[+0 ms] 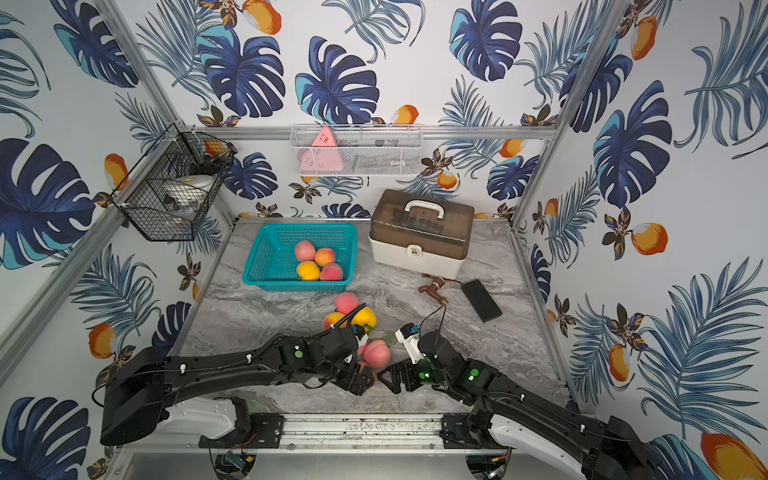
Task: Put the peaches into the basket
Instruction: Pick up the peach from the center of the board.
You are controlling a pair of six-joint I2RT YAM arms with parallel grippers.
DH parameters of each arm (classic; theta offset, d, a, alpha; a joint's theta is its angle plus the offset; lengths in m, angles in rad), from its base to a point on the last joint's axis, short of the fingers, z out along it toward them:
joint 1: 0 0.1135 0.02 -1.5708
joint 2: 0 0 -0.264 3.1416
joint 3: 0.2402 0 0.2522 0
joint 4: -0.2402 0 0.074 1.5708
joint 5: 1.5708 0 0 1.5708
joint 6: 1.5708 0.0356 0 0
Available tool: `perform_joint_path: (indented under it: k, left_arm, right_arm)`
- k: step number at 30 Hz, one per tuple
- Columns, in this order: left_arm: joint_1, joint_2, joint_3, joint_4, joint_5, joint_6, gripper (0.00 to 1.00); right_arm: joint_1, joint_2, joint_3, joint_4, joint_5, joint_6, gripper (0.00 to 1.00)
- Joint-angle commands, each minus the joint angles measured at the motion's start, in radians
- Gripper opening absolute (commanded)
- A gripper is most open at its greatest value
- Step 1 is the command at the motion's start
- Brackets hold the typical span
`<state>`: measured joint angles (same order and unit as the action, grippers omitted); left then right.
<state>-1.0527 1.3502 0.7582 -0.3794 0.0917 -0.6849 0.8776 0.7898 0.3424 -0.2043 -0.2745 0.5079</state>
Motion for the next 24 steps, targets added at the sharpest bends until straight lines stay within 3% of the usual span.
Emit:
perform_joint_path:
  k: [1,16,24]
  left_arm:
    - [-0.001,0.012,-0.005,0.044,-0.003,-0.019,0.96]
    - [-0.009,0.065,-0.026,0.091,-0.006,-0.032,0.89]
    - [-0.009,0.086,-0.035,0.105,-0.013,-0.040,0.75]
  right_arm:
    - [0.002,-0.004,-0.005,0.004,0.001,0.016,1.00]
    - [0.001,-0.030,0.012,-0.035,0.068,0.022,1.00]
    - [0.001,-0.035,0.020,-0.048,0.080,0.015,1.00]
